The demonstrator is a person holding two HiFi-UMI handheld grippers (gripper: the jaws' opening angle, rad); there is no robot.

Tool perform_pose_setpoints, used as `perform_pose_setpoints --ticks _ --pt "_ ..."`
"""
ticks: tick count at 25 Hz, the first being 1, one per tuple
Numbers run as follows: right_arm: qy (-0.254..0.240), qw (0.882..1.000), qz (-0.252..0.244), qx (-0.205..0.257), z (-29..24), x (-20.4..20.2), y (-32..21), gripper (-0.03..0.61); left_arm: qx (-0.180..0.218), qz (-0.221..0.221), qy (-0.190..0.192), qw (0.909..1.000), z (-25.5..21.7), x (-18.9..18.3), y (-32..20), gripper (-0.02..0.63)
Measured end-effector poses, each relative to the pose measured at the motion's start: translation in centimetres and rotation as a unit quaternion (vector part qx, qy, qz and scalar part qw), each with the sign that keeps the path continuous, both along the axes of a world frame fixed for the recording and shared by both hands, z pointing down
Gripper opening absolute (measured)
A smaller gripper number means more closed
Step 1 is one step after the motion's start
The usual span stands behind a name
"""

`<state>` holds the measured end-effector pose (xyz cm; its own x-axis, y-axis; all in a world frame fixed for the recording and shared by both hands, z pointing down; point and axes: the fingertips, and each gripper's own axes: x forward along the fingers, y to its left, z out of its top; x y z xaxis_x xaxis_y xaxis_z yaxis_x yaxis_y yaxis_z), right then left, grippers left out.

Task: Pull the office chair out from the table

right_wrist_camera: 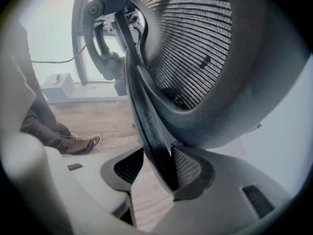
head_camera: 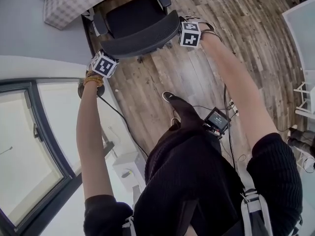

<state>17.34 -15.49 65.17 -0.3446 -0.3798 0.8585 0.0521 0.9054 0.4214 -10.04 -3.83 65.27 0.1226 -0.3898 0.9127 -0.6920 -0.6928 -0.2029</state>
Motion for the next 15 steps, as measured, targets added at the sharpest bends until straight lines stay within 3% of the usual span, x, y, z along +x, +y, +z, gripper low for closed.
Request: perform_pose_setpoints --ticks 5,15 --pt "0.0 1.0 0.008 0.016 -0.5 1.3 3.5 0.183 0.001 0.005 0.001 1.0 0.0 1.4 3.6 0.193" --pt "0.009 1.0 0.019 0.002 -0.5 3.8 12.2 0.186 0.012 0.016 0.006 0.9998 -0.1 4.0 11.3 0.193"
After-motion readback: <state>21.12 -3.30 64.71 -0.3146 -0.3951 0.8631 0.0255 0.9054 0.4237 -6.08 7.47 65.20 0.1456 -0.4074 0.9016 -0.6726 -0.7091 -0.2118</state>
